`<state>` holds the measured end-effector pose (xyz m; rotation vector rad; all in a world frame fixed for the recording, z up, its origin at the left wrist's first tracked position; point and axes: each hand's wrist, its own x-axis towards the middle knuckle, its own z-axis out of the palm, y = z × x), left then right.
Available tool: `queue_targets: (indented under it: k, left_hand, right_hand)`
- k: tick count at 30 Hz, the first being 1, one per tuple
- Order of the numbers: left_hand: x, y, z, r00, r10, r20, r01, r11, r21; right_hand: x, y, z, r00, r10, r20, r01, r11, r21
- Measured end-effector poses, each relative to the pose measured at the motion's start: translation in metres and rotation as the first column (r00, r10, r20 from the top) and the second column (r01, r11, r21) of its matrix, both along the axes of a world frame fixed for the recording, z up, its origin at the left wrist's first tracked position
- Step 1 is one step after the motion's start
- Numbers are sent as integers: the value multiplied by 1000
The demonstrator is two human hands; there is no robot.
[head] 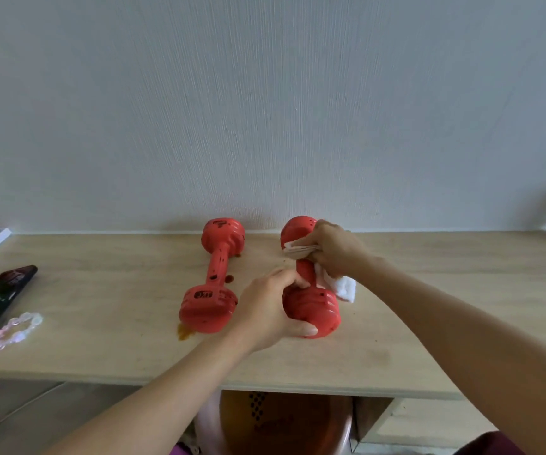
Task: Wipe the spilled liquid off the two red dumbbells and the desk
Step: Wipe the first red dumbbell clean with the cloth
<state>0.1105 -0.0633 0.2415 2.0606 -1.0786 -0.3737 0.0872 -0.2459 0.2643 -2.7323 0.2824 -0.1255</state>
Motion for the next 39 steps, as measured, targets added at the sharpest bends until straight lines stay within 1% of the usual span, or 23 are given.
queue_targets:
  k: [2,4,6,8,10,13,15,16,18,20,22,23,24,25,26,28,29,31,33,35,37,39]
  left_hand:
    - [1,1,2,1000,-10,-22,10,1000,-2]
    - [2,3,3,999,-33,-39,33,999,3]
    - [4,5,3,997,-51,-58,51,999,3]
    - [5,6,3,996,-61,-67,61,998,-5]
    - [6,5,3,995,-68,-75,67,998,-4]
    - [7,3,3,993,-64,-99,64,998,-2]
    - [8,3,3,991,-52,-124,51,999,-12]
    - [9,3,4,989,-47,-138,44,999,-21]
    - [10,4,4,988,-40,-149,35,999,-33]
    - [11,5,4,989,-35,-146,31,999,-31]
    - [11,6,4,989,-37,-145,33,999,-32]
    - [11,6,4,989,-41,-145,36,999,-34]
    - [11,6,5,989,-43,-143,38,999,-35]
    - [11,6,5,989,-43,-139,39,999,-34]
    - [11,6,5,991,-42,-130,39,999,-27]
    - [12,6,7,995,-37,-88,38,999,6]
    - [13,6,9,997,-33,-68,35,999,31]
    - [13,3,17,999,-47,-20,49,993,105]
    - [8,-6,25,989,-101,108,78,976,203]
    - [0,-16,27,957,-160,241,100,965,244]
    - [-4,-19,24,942,-171,287,102,965,239]
    - [-3,-16,22,953,-143,267,90,976,200]
  right_hand:
    - [3,-2,-4,1000,7,7,-7,1000,-3]
    - [-4,-1,-2,994,79,-70,-80,996,-23]
    - [-19,3,3,968,183,-170,-193,980,-47]
    - [-30,7,6,946,246,-210,-263,963,-61]
    - [-26,4,6,965,207,-161,-216,975,-42]
    - [-9,-2,2,998,53,-28,-53,999,-9]
    - [-1,-2,0,999,-24,26,24,1000,0]
    - [0,0,0,999,-26,25,27,999,-26]
    - [-5,5,0,999,31,-7,-31,996,-83]
    - [-16,8,5,988,142,-67,-147,987,-66]
    - [-23,9,10,957,250,-147,-265,960,-88]
    - [-23,9,12,949,265,-169,-283,954,-94]
    - [-20,7,12,956,241,-166,-255,965,-69]
    - [-15,5,12,972,188,-140,-192,981,-13]
    - [-9,3,9,989,118,-94,-116,993,28]
    - [1,-2,4,1000,4,14,-5,1000,29]
    - [5,-4,0,999,-21,33,20,1000,16]
    - [6,-6,-4,999,-41,15,41,999,0]
    - [5,-6,-5,999,-44,-18,45,999,12]
    - [4,-5,-3,999,-14,-44,14,1000,0]
    - [1,-3,1,997,38,-64,-38,999,-3]
    - [-8,-1,6,988,117,-103,-118,993,-3]
